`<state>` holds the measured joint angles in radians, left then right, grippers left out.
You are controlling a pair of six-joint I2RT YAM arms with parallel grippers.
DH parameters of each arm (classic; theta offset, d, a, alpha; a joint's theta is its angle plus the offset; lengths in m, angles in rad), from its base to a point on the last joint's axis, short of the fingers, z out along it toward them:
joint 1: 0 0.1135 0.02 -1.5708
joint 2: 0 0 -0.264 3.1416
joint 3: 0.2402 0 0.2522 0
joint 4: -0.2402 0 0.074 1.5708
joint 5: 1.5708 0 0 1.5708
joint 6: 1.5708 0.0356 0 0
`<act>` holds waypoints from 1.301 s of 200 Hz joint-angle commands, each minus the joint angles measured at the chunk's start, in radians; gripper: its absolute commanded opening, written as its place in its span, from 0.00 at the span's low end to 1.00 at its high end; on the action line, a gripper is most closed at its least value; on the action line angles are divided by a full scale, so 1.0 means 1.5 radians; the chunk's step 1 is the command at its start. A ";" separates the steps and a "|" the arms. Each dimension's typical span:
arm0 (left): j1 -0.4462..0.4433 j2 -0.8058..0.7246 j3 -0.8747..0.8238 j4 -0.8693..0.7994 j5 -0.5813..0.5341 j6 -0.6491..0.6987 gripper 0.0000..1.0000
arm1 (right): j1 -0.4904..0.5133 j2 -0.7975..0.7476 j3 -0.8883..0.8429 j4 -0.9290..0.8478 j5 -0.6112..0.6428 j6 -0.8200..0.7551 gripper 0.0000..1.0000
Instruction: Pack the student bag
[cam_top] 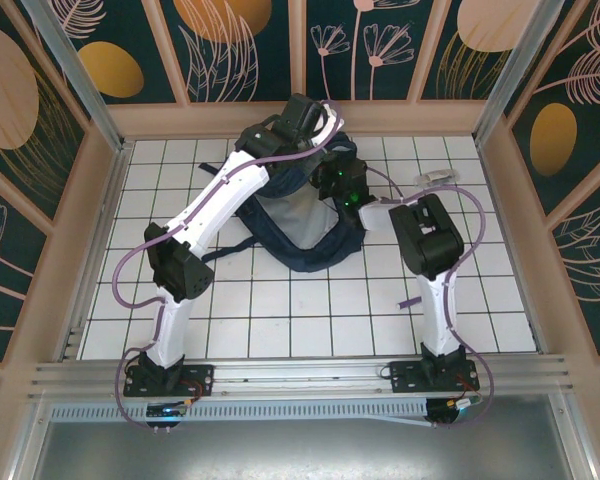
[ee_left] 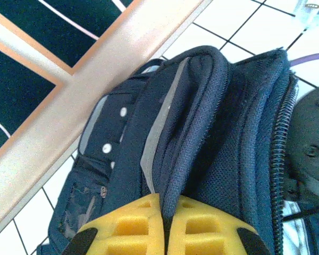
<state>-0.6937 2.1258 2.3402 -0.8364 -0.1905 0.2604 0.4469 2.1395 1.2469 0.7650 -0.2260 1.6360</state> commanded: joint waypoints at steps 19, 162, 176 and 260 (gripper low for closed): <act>-0.011 -0.020 0.038 0.110 -0.020 -0.025 0.00 | 0.001 -0.128 -0.101 0.004 0.018 0.053 0.00; -0.009 0.033 0.120 0.073 -0.056 -0.076 0.00 | 0.106 -0.174 -0.063 -0.140 0.010 0.015 0.00; -0.008 0.033 0.125 0.068 -0.039 -0.082 0.00 | 0.104 -0.132 -0.043 -0.095 0.008 0.027 0.00; -0.008 0.023 0.123 0.057 -0.005 -0.090 0.00 | 0.049 -0.028 -0.008 -0.036 0.098 0.006 0.00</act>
<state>-0.6971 2.1921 2.4607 -0.8661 -0.2203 0.1520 0.5732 2.0830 1.2148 0.6655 -0.1749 1.6817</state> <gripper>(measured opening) 0.046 0.055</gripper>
